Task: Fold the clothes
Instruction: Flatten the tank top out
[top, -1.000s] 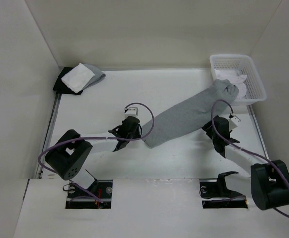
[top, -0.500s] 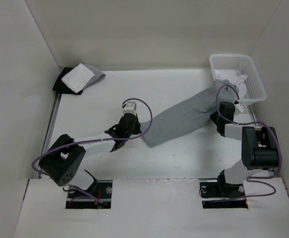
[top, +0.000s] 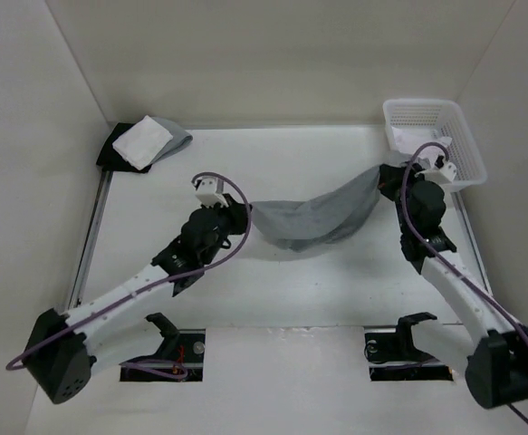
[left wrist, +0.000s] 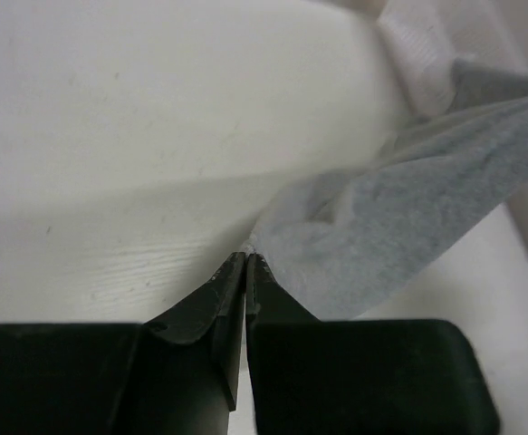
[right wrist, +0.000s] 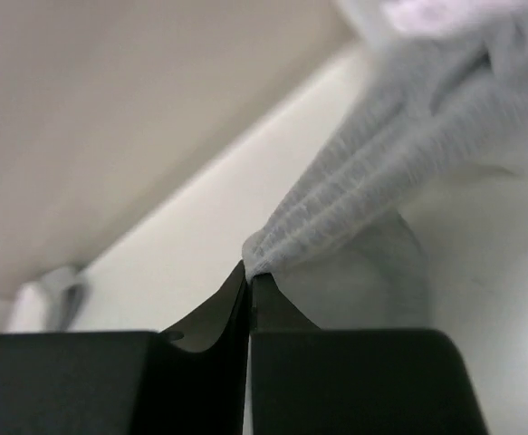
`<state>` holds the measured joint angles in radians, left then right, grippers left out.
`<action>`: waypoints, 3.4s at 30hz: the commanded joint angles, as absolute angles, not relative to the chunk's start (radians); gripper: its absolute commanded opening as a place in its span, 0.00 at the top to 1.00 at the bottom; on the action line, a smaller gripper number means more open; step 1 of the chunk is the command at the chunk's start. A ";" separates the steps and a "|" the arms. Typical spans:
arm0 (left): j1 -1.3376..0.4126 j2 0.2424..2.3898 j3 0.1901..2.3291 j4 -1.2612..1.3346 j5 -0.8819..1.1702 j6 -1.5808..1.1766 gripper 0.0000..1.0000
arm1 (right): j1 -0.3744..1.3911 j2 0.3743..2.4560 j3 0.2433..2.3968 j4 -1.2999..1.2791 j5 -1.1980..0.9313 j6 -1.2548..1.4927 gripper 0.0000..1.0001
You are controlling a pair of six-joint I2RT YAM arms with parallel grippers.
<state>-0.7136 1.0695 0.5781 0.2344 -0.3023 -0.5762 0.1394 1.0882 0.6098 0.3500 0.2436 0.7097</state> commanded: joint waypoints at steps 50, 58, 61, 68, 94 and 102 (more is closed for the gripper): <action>-0.688 0.583 0.483 0.029 -0.621 -0.629 0.98 | 0.617 1.328 0.548 0.143 0.046 0.706 0.47; -0.689 0.574 0.477 0.031 -0.592 -0.634 0.97 | 0.663 1.437 0.543 0.232 0.003 0.762 0.54; -0.686 0.572 0.477 0.035 -0.592 -0.634 0.97 | 0.668 1.462 0.546 0.227 0.005 0.768 0.59; -0.685 0.601 0.485 0.058 -0.586 -0.630 0.97 | 0.693 1.535 0.566 0.247 -0.026 0.796 0.63; -0.643 0.591 1.021 0.170 -0.607 -0.500 0.98 | 1.006 0.681 1.235 -0.308 0.673 0.401 1.00; -0.662 0.670 1.317 0.184 -0.595 -0.396 0.99 | 1.386 0.810 1.673 -0.093 1.015 -0.137 1.00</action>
